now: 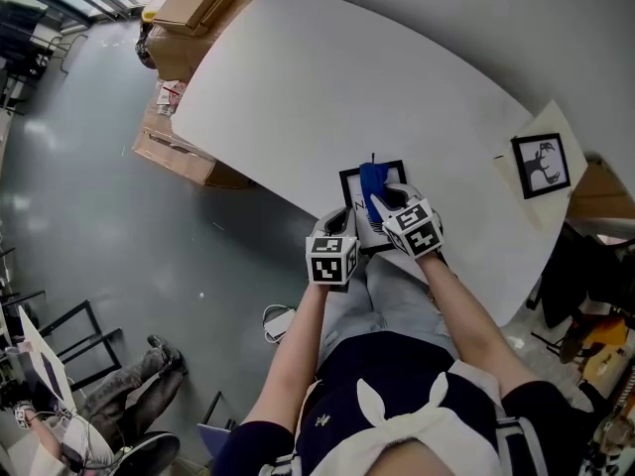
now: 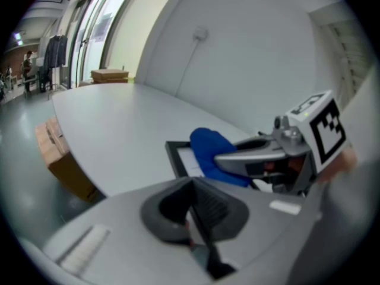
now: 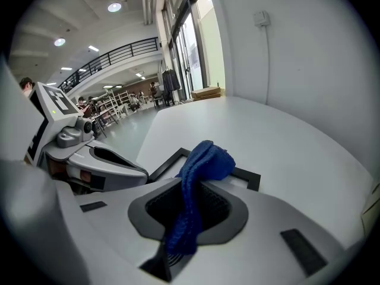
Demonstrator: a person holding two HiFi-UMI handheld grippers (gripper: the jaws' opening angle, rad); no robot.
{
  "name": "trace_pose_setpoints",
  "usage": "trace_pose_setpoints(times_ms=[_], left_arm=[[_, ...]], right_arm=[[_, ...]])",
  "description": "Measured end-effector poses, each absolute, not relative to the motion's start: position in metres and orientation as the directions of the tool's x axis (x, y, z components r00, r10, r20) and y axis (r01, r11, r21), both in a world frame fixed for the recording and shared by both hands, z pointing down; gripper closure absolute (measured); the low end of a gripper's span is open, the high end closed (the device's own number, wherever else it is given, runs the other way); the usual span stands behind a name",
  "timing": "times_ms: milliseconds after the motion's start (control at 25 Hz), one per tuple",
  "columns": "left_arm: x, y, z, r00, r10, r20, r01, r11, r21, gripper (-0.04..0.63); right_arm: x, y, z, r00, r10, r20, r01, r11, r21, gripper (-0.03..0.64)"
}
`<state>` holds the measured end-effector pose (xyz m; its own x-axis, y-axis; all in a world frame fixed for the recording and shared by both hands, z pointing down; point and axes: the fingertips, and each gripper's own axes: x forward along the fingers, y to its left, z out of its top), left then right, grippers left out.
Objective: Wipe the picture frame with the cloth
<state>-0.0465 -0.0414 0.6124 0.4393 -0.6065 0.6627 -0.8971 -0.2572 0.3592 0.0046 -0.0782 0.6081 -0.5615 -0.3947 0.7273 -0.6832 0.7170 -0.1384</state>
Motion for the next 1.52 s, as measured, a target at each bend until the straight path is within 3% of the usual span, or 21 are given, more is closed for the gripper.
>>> trace_pose_setpoints(times_ms=[1520], left_arm=[[-0.048,-0.042,0.613,0.444,-0.597,0.668,-0.895,-0.255,0.366,0.591]], right_arm=[[-0.027,-0.055,0.609,-0.605,-0.306,0.735,-0.581,0.801,-0.145,0.555]])
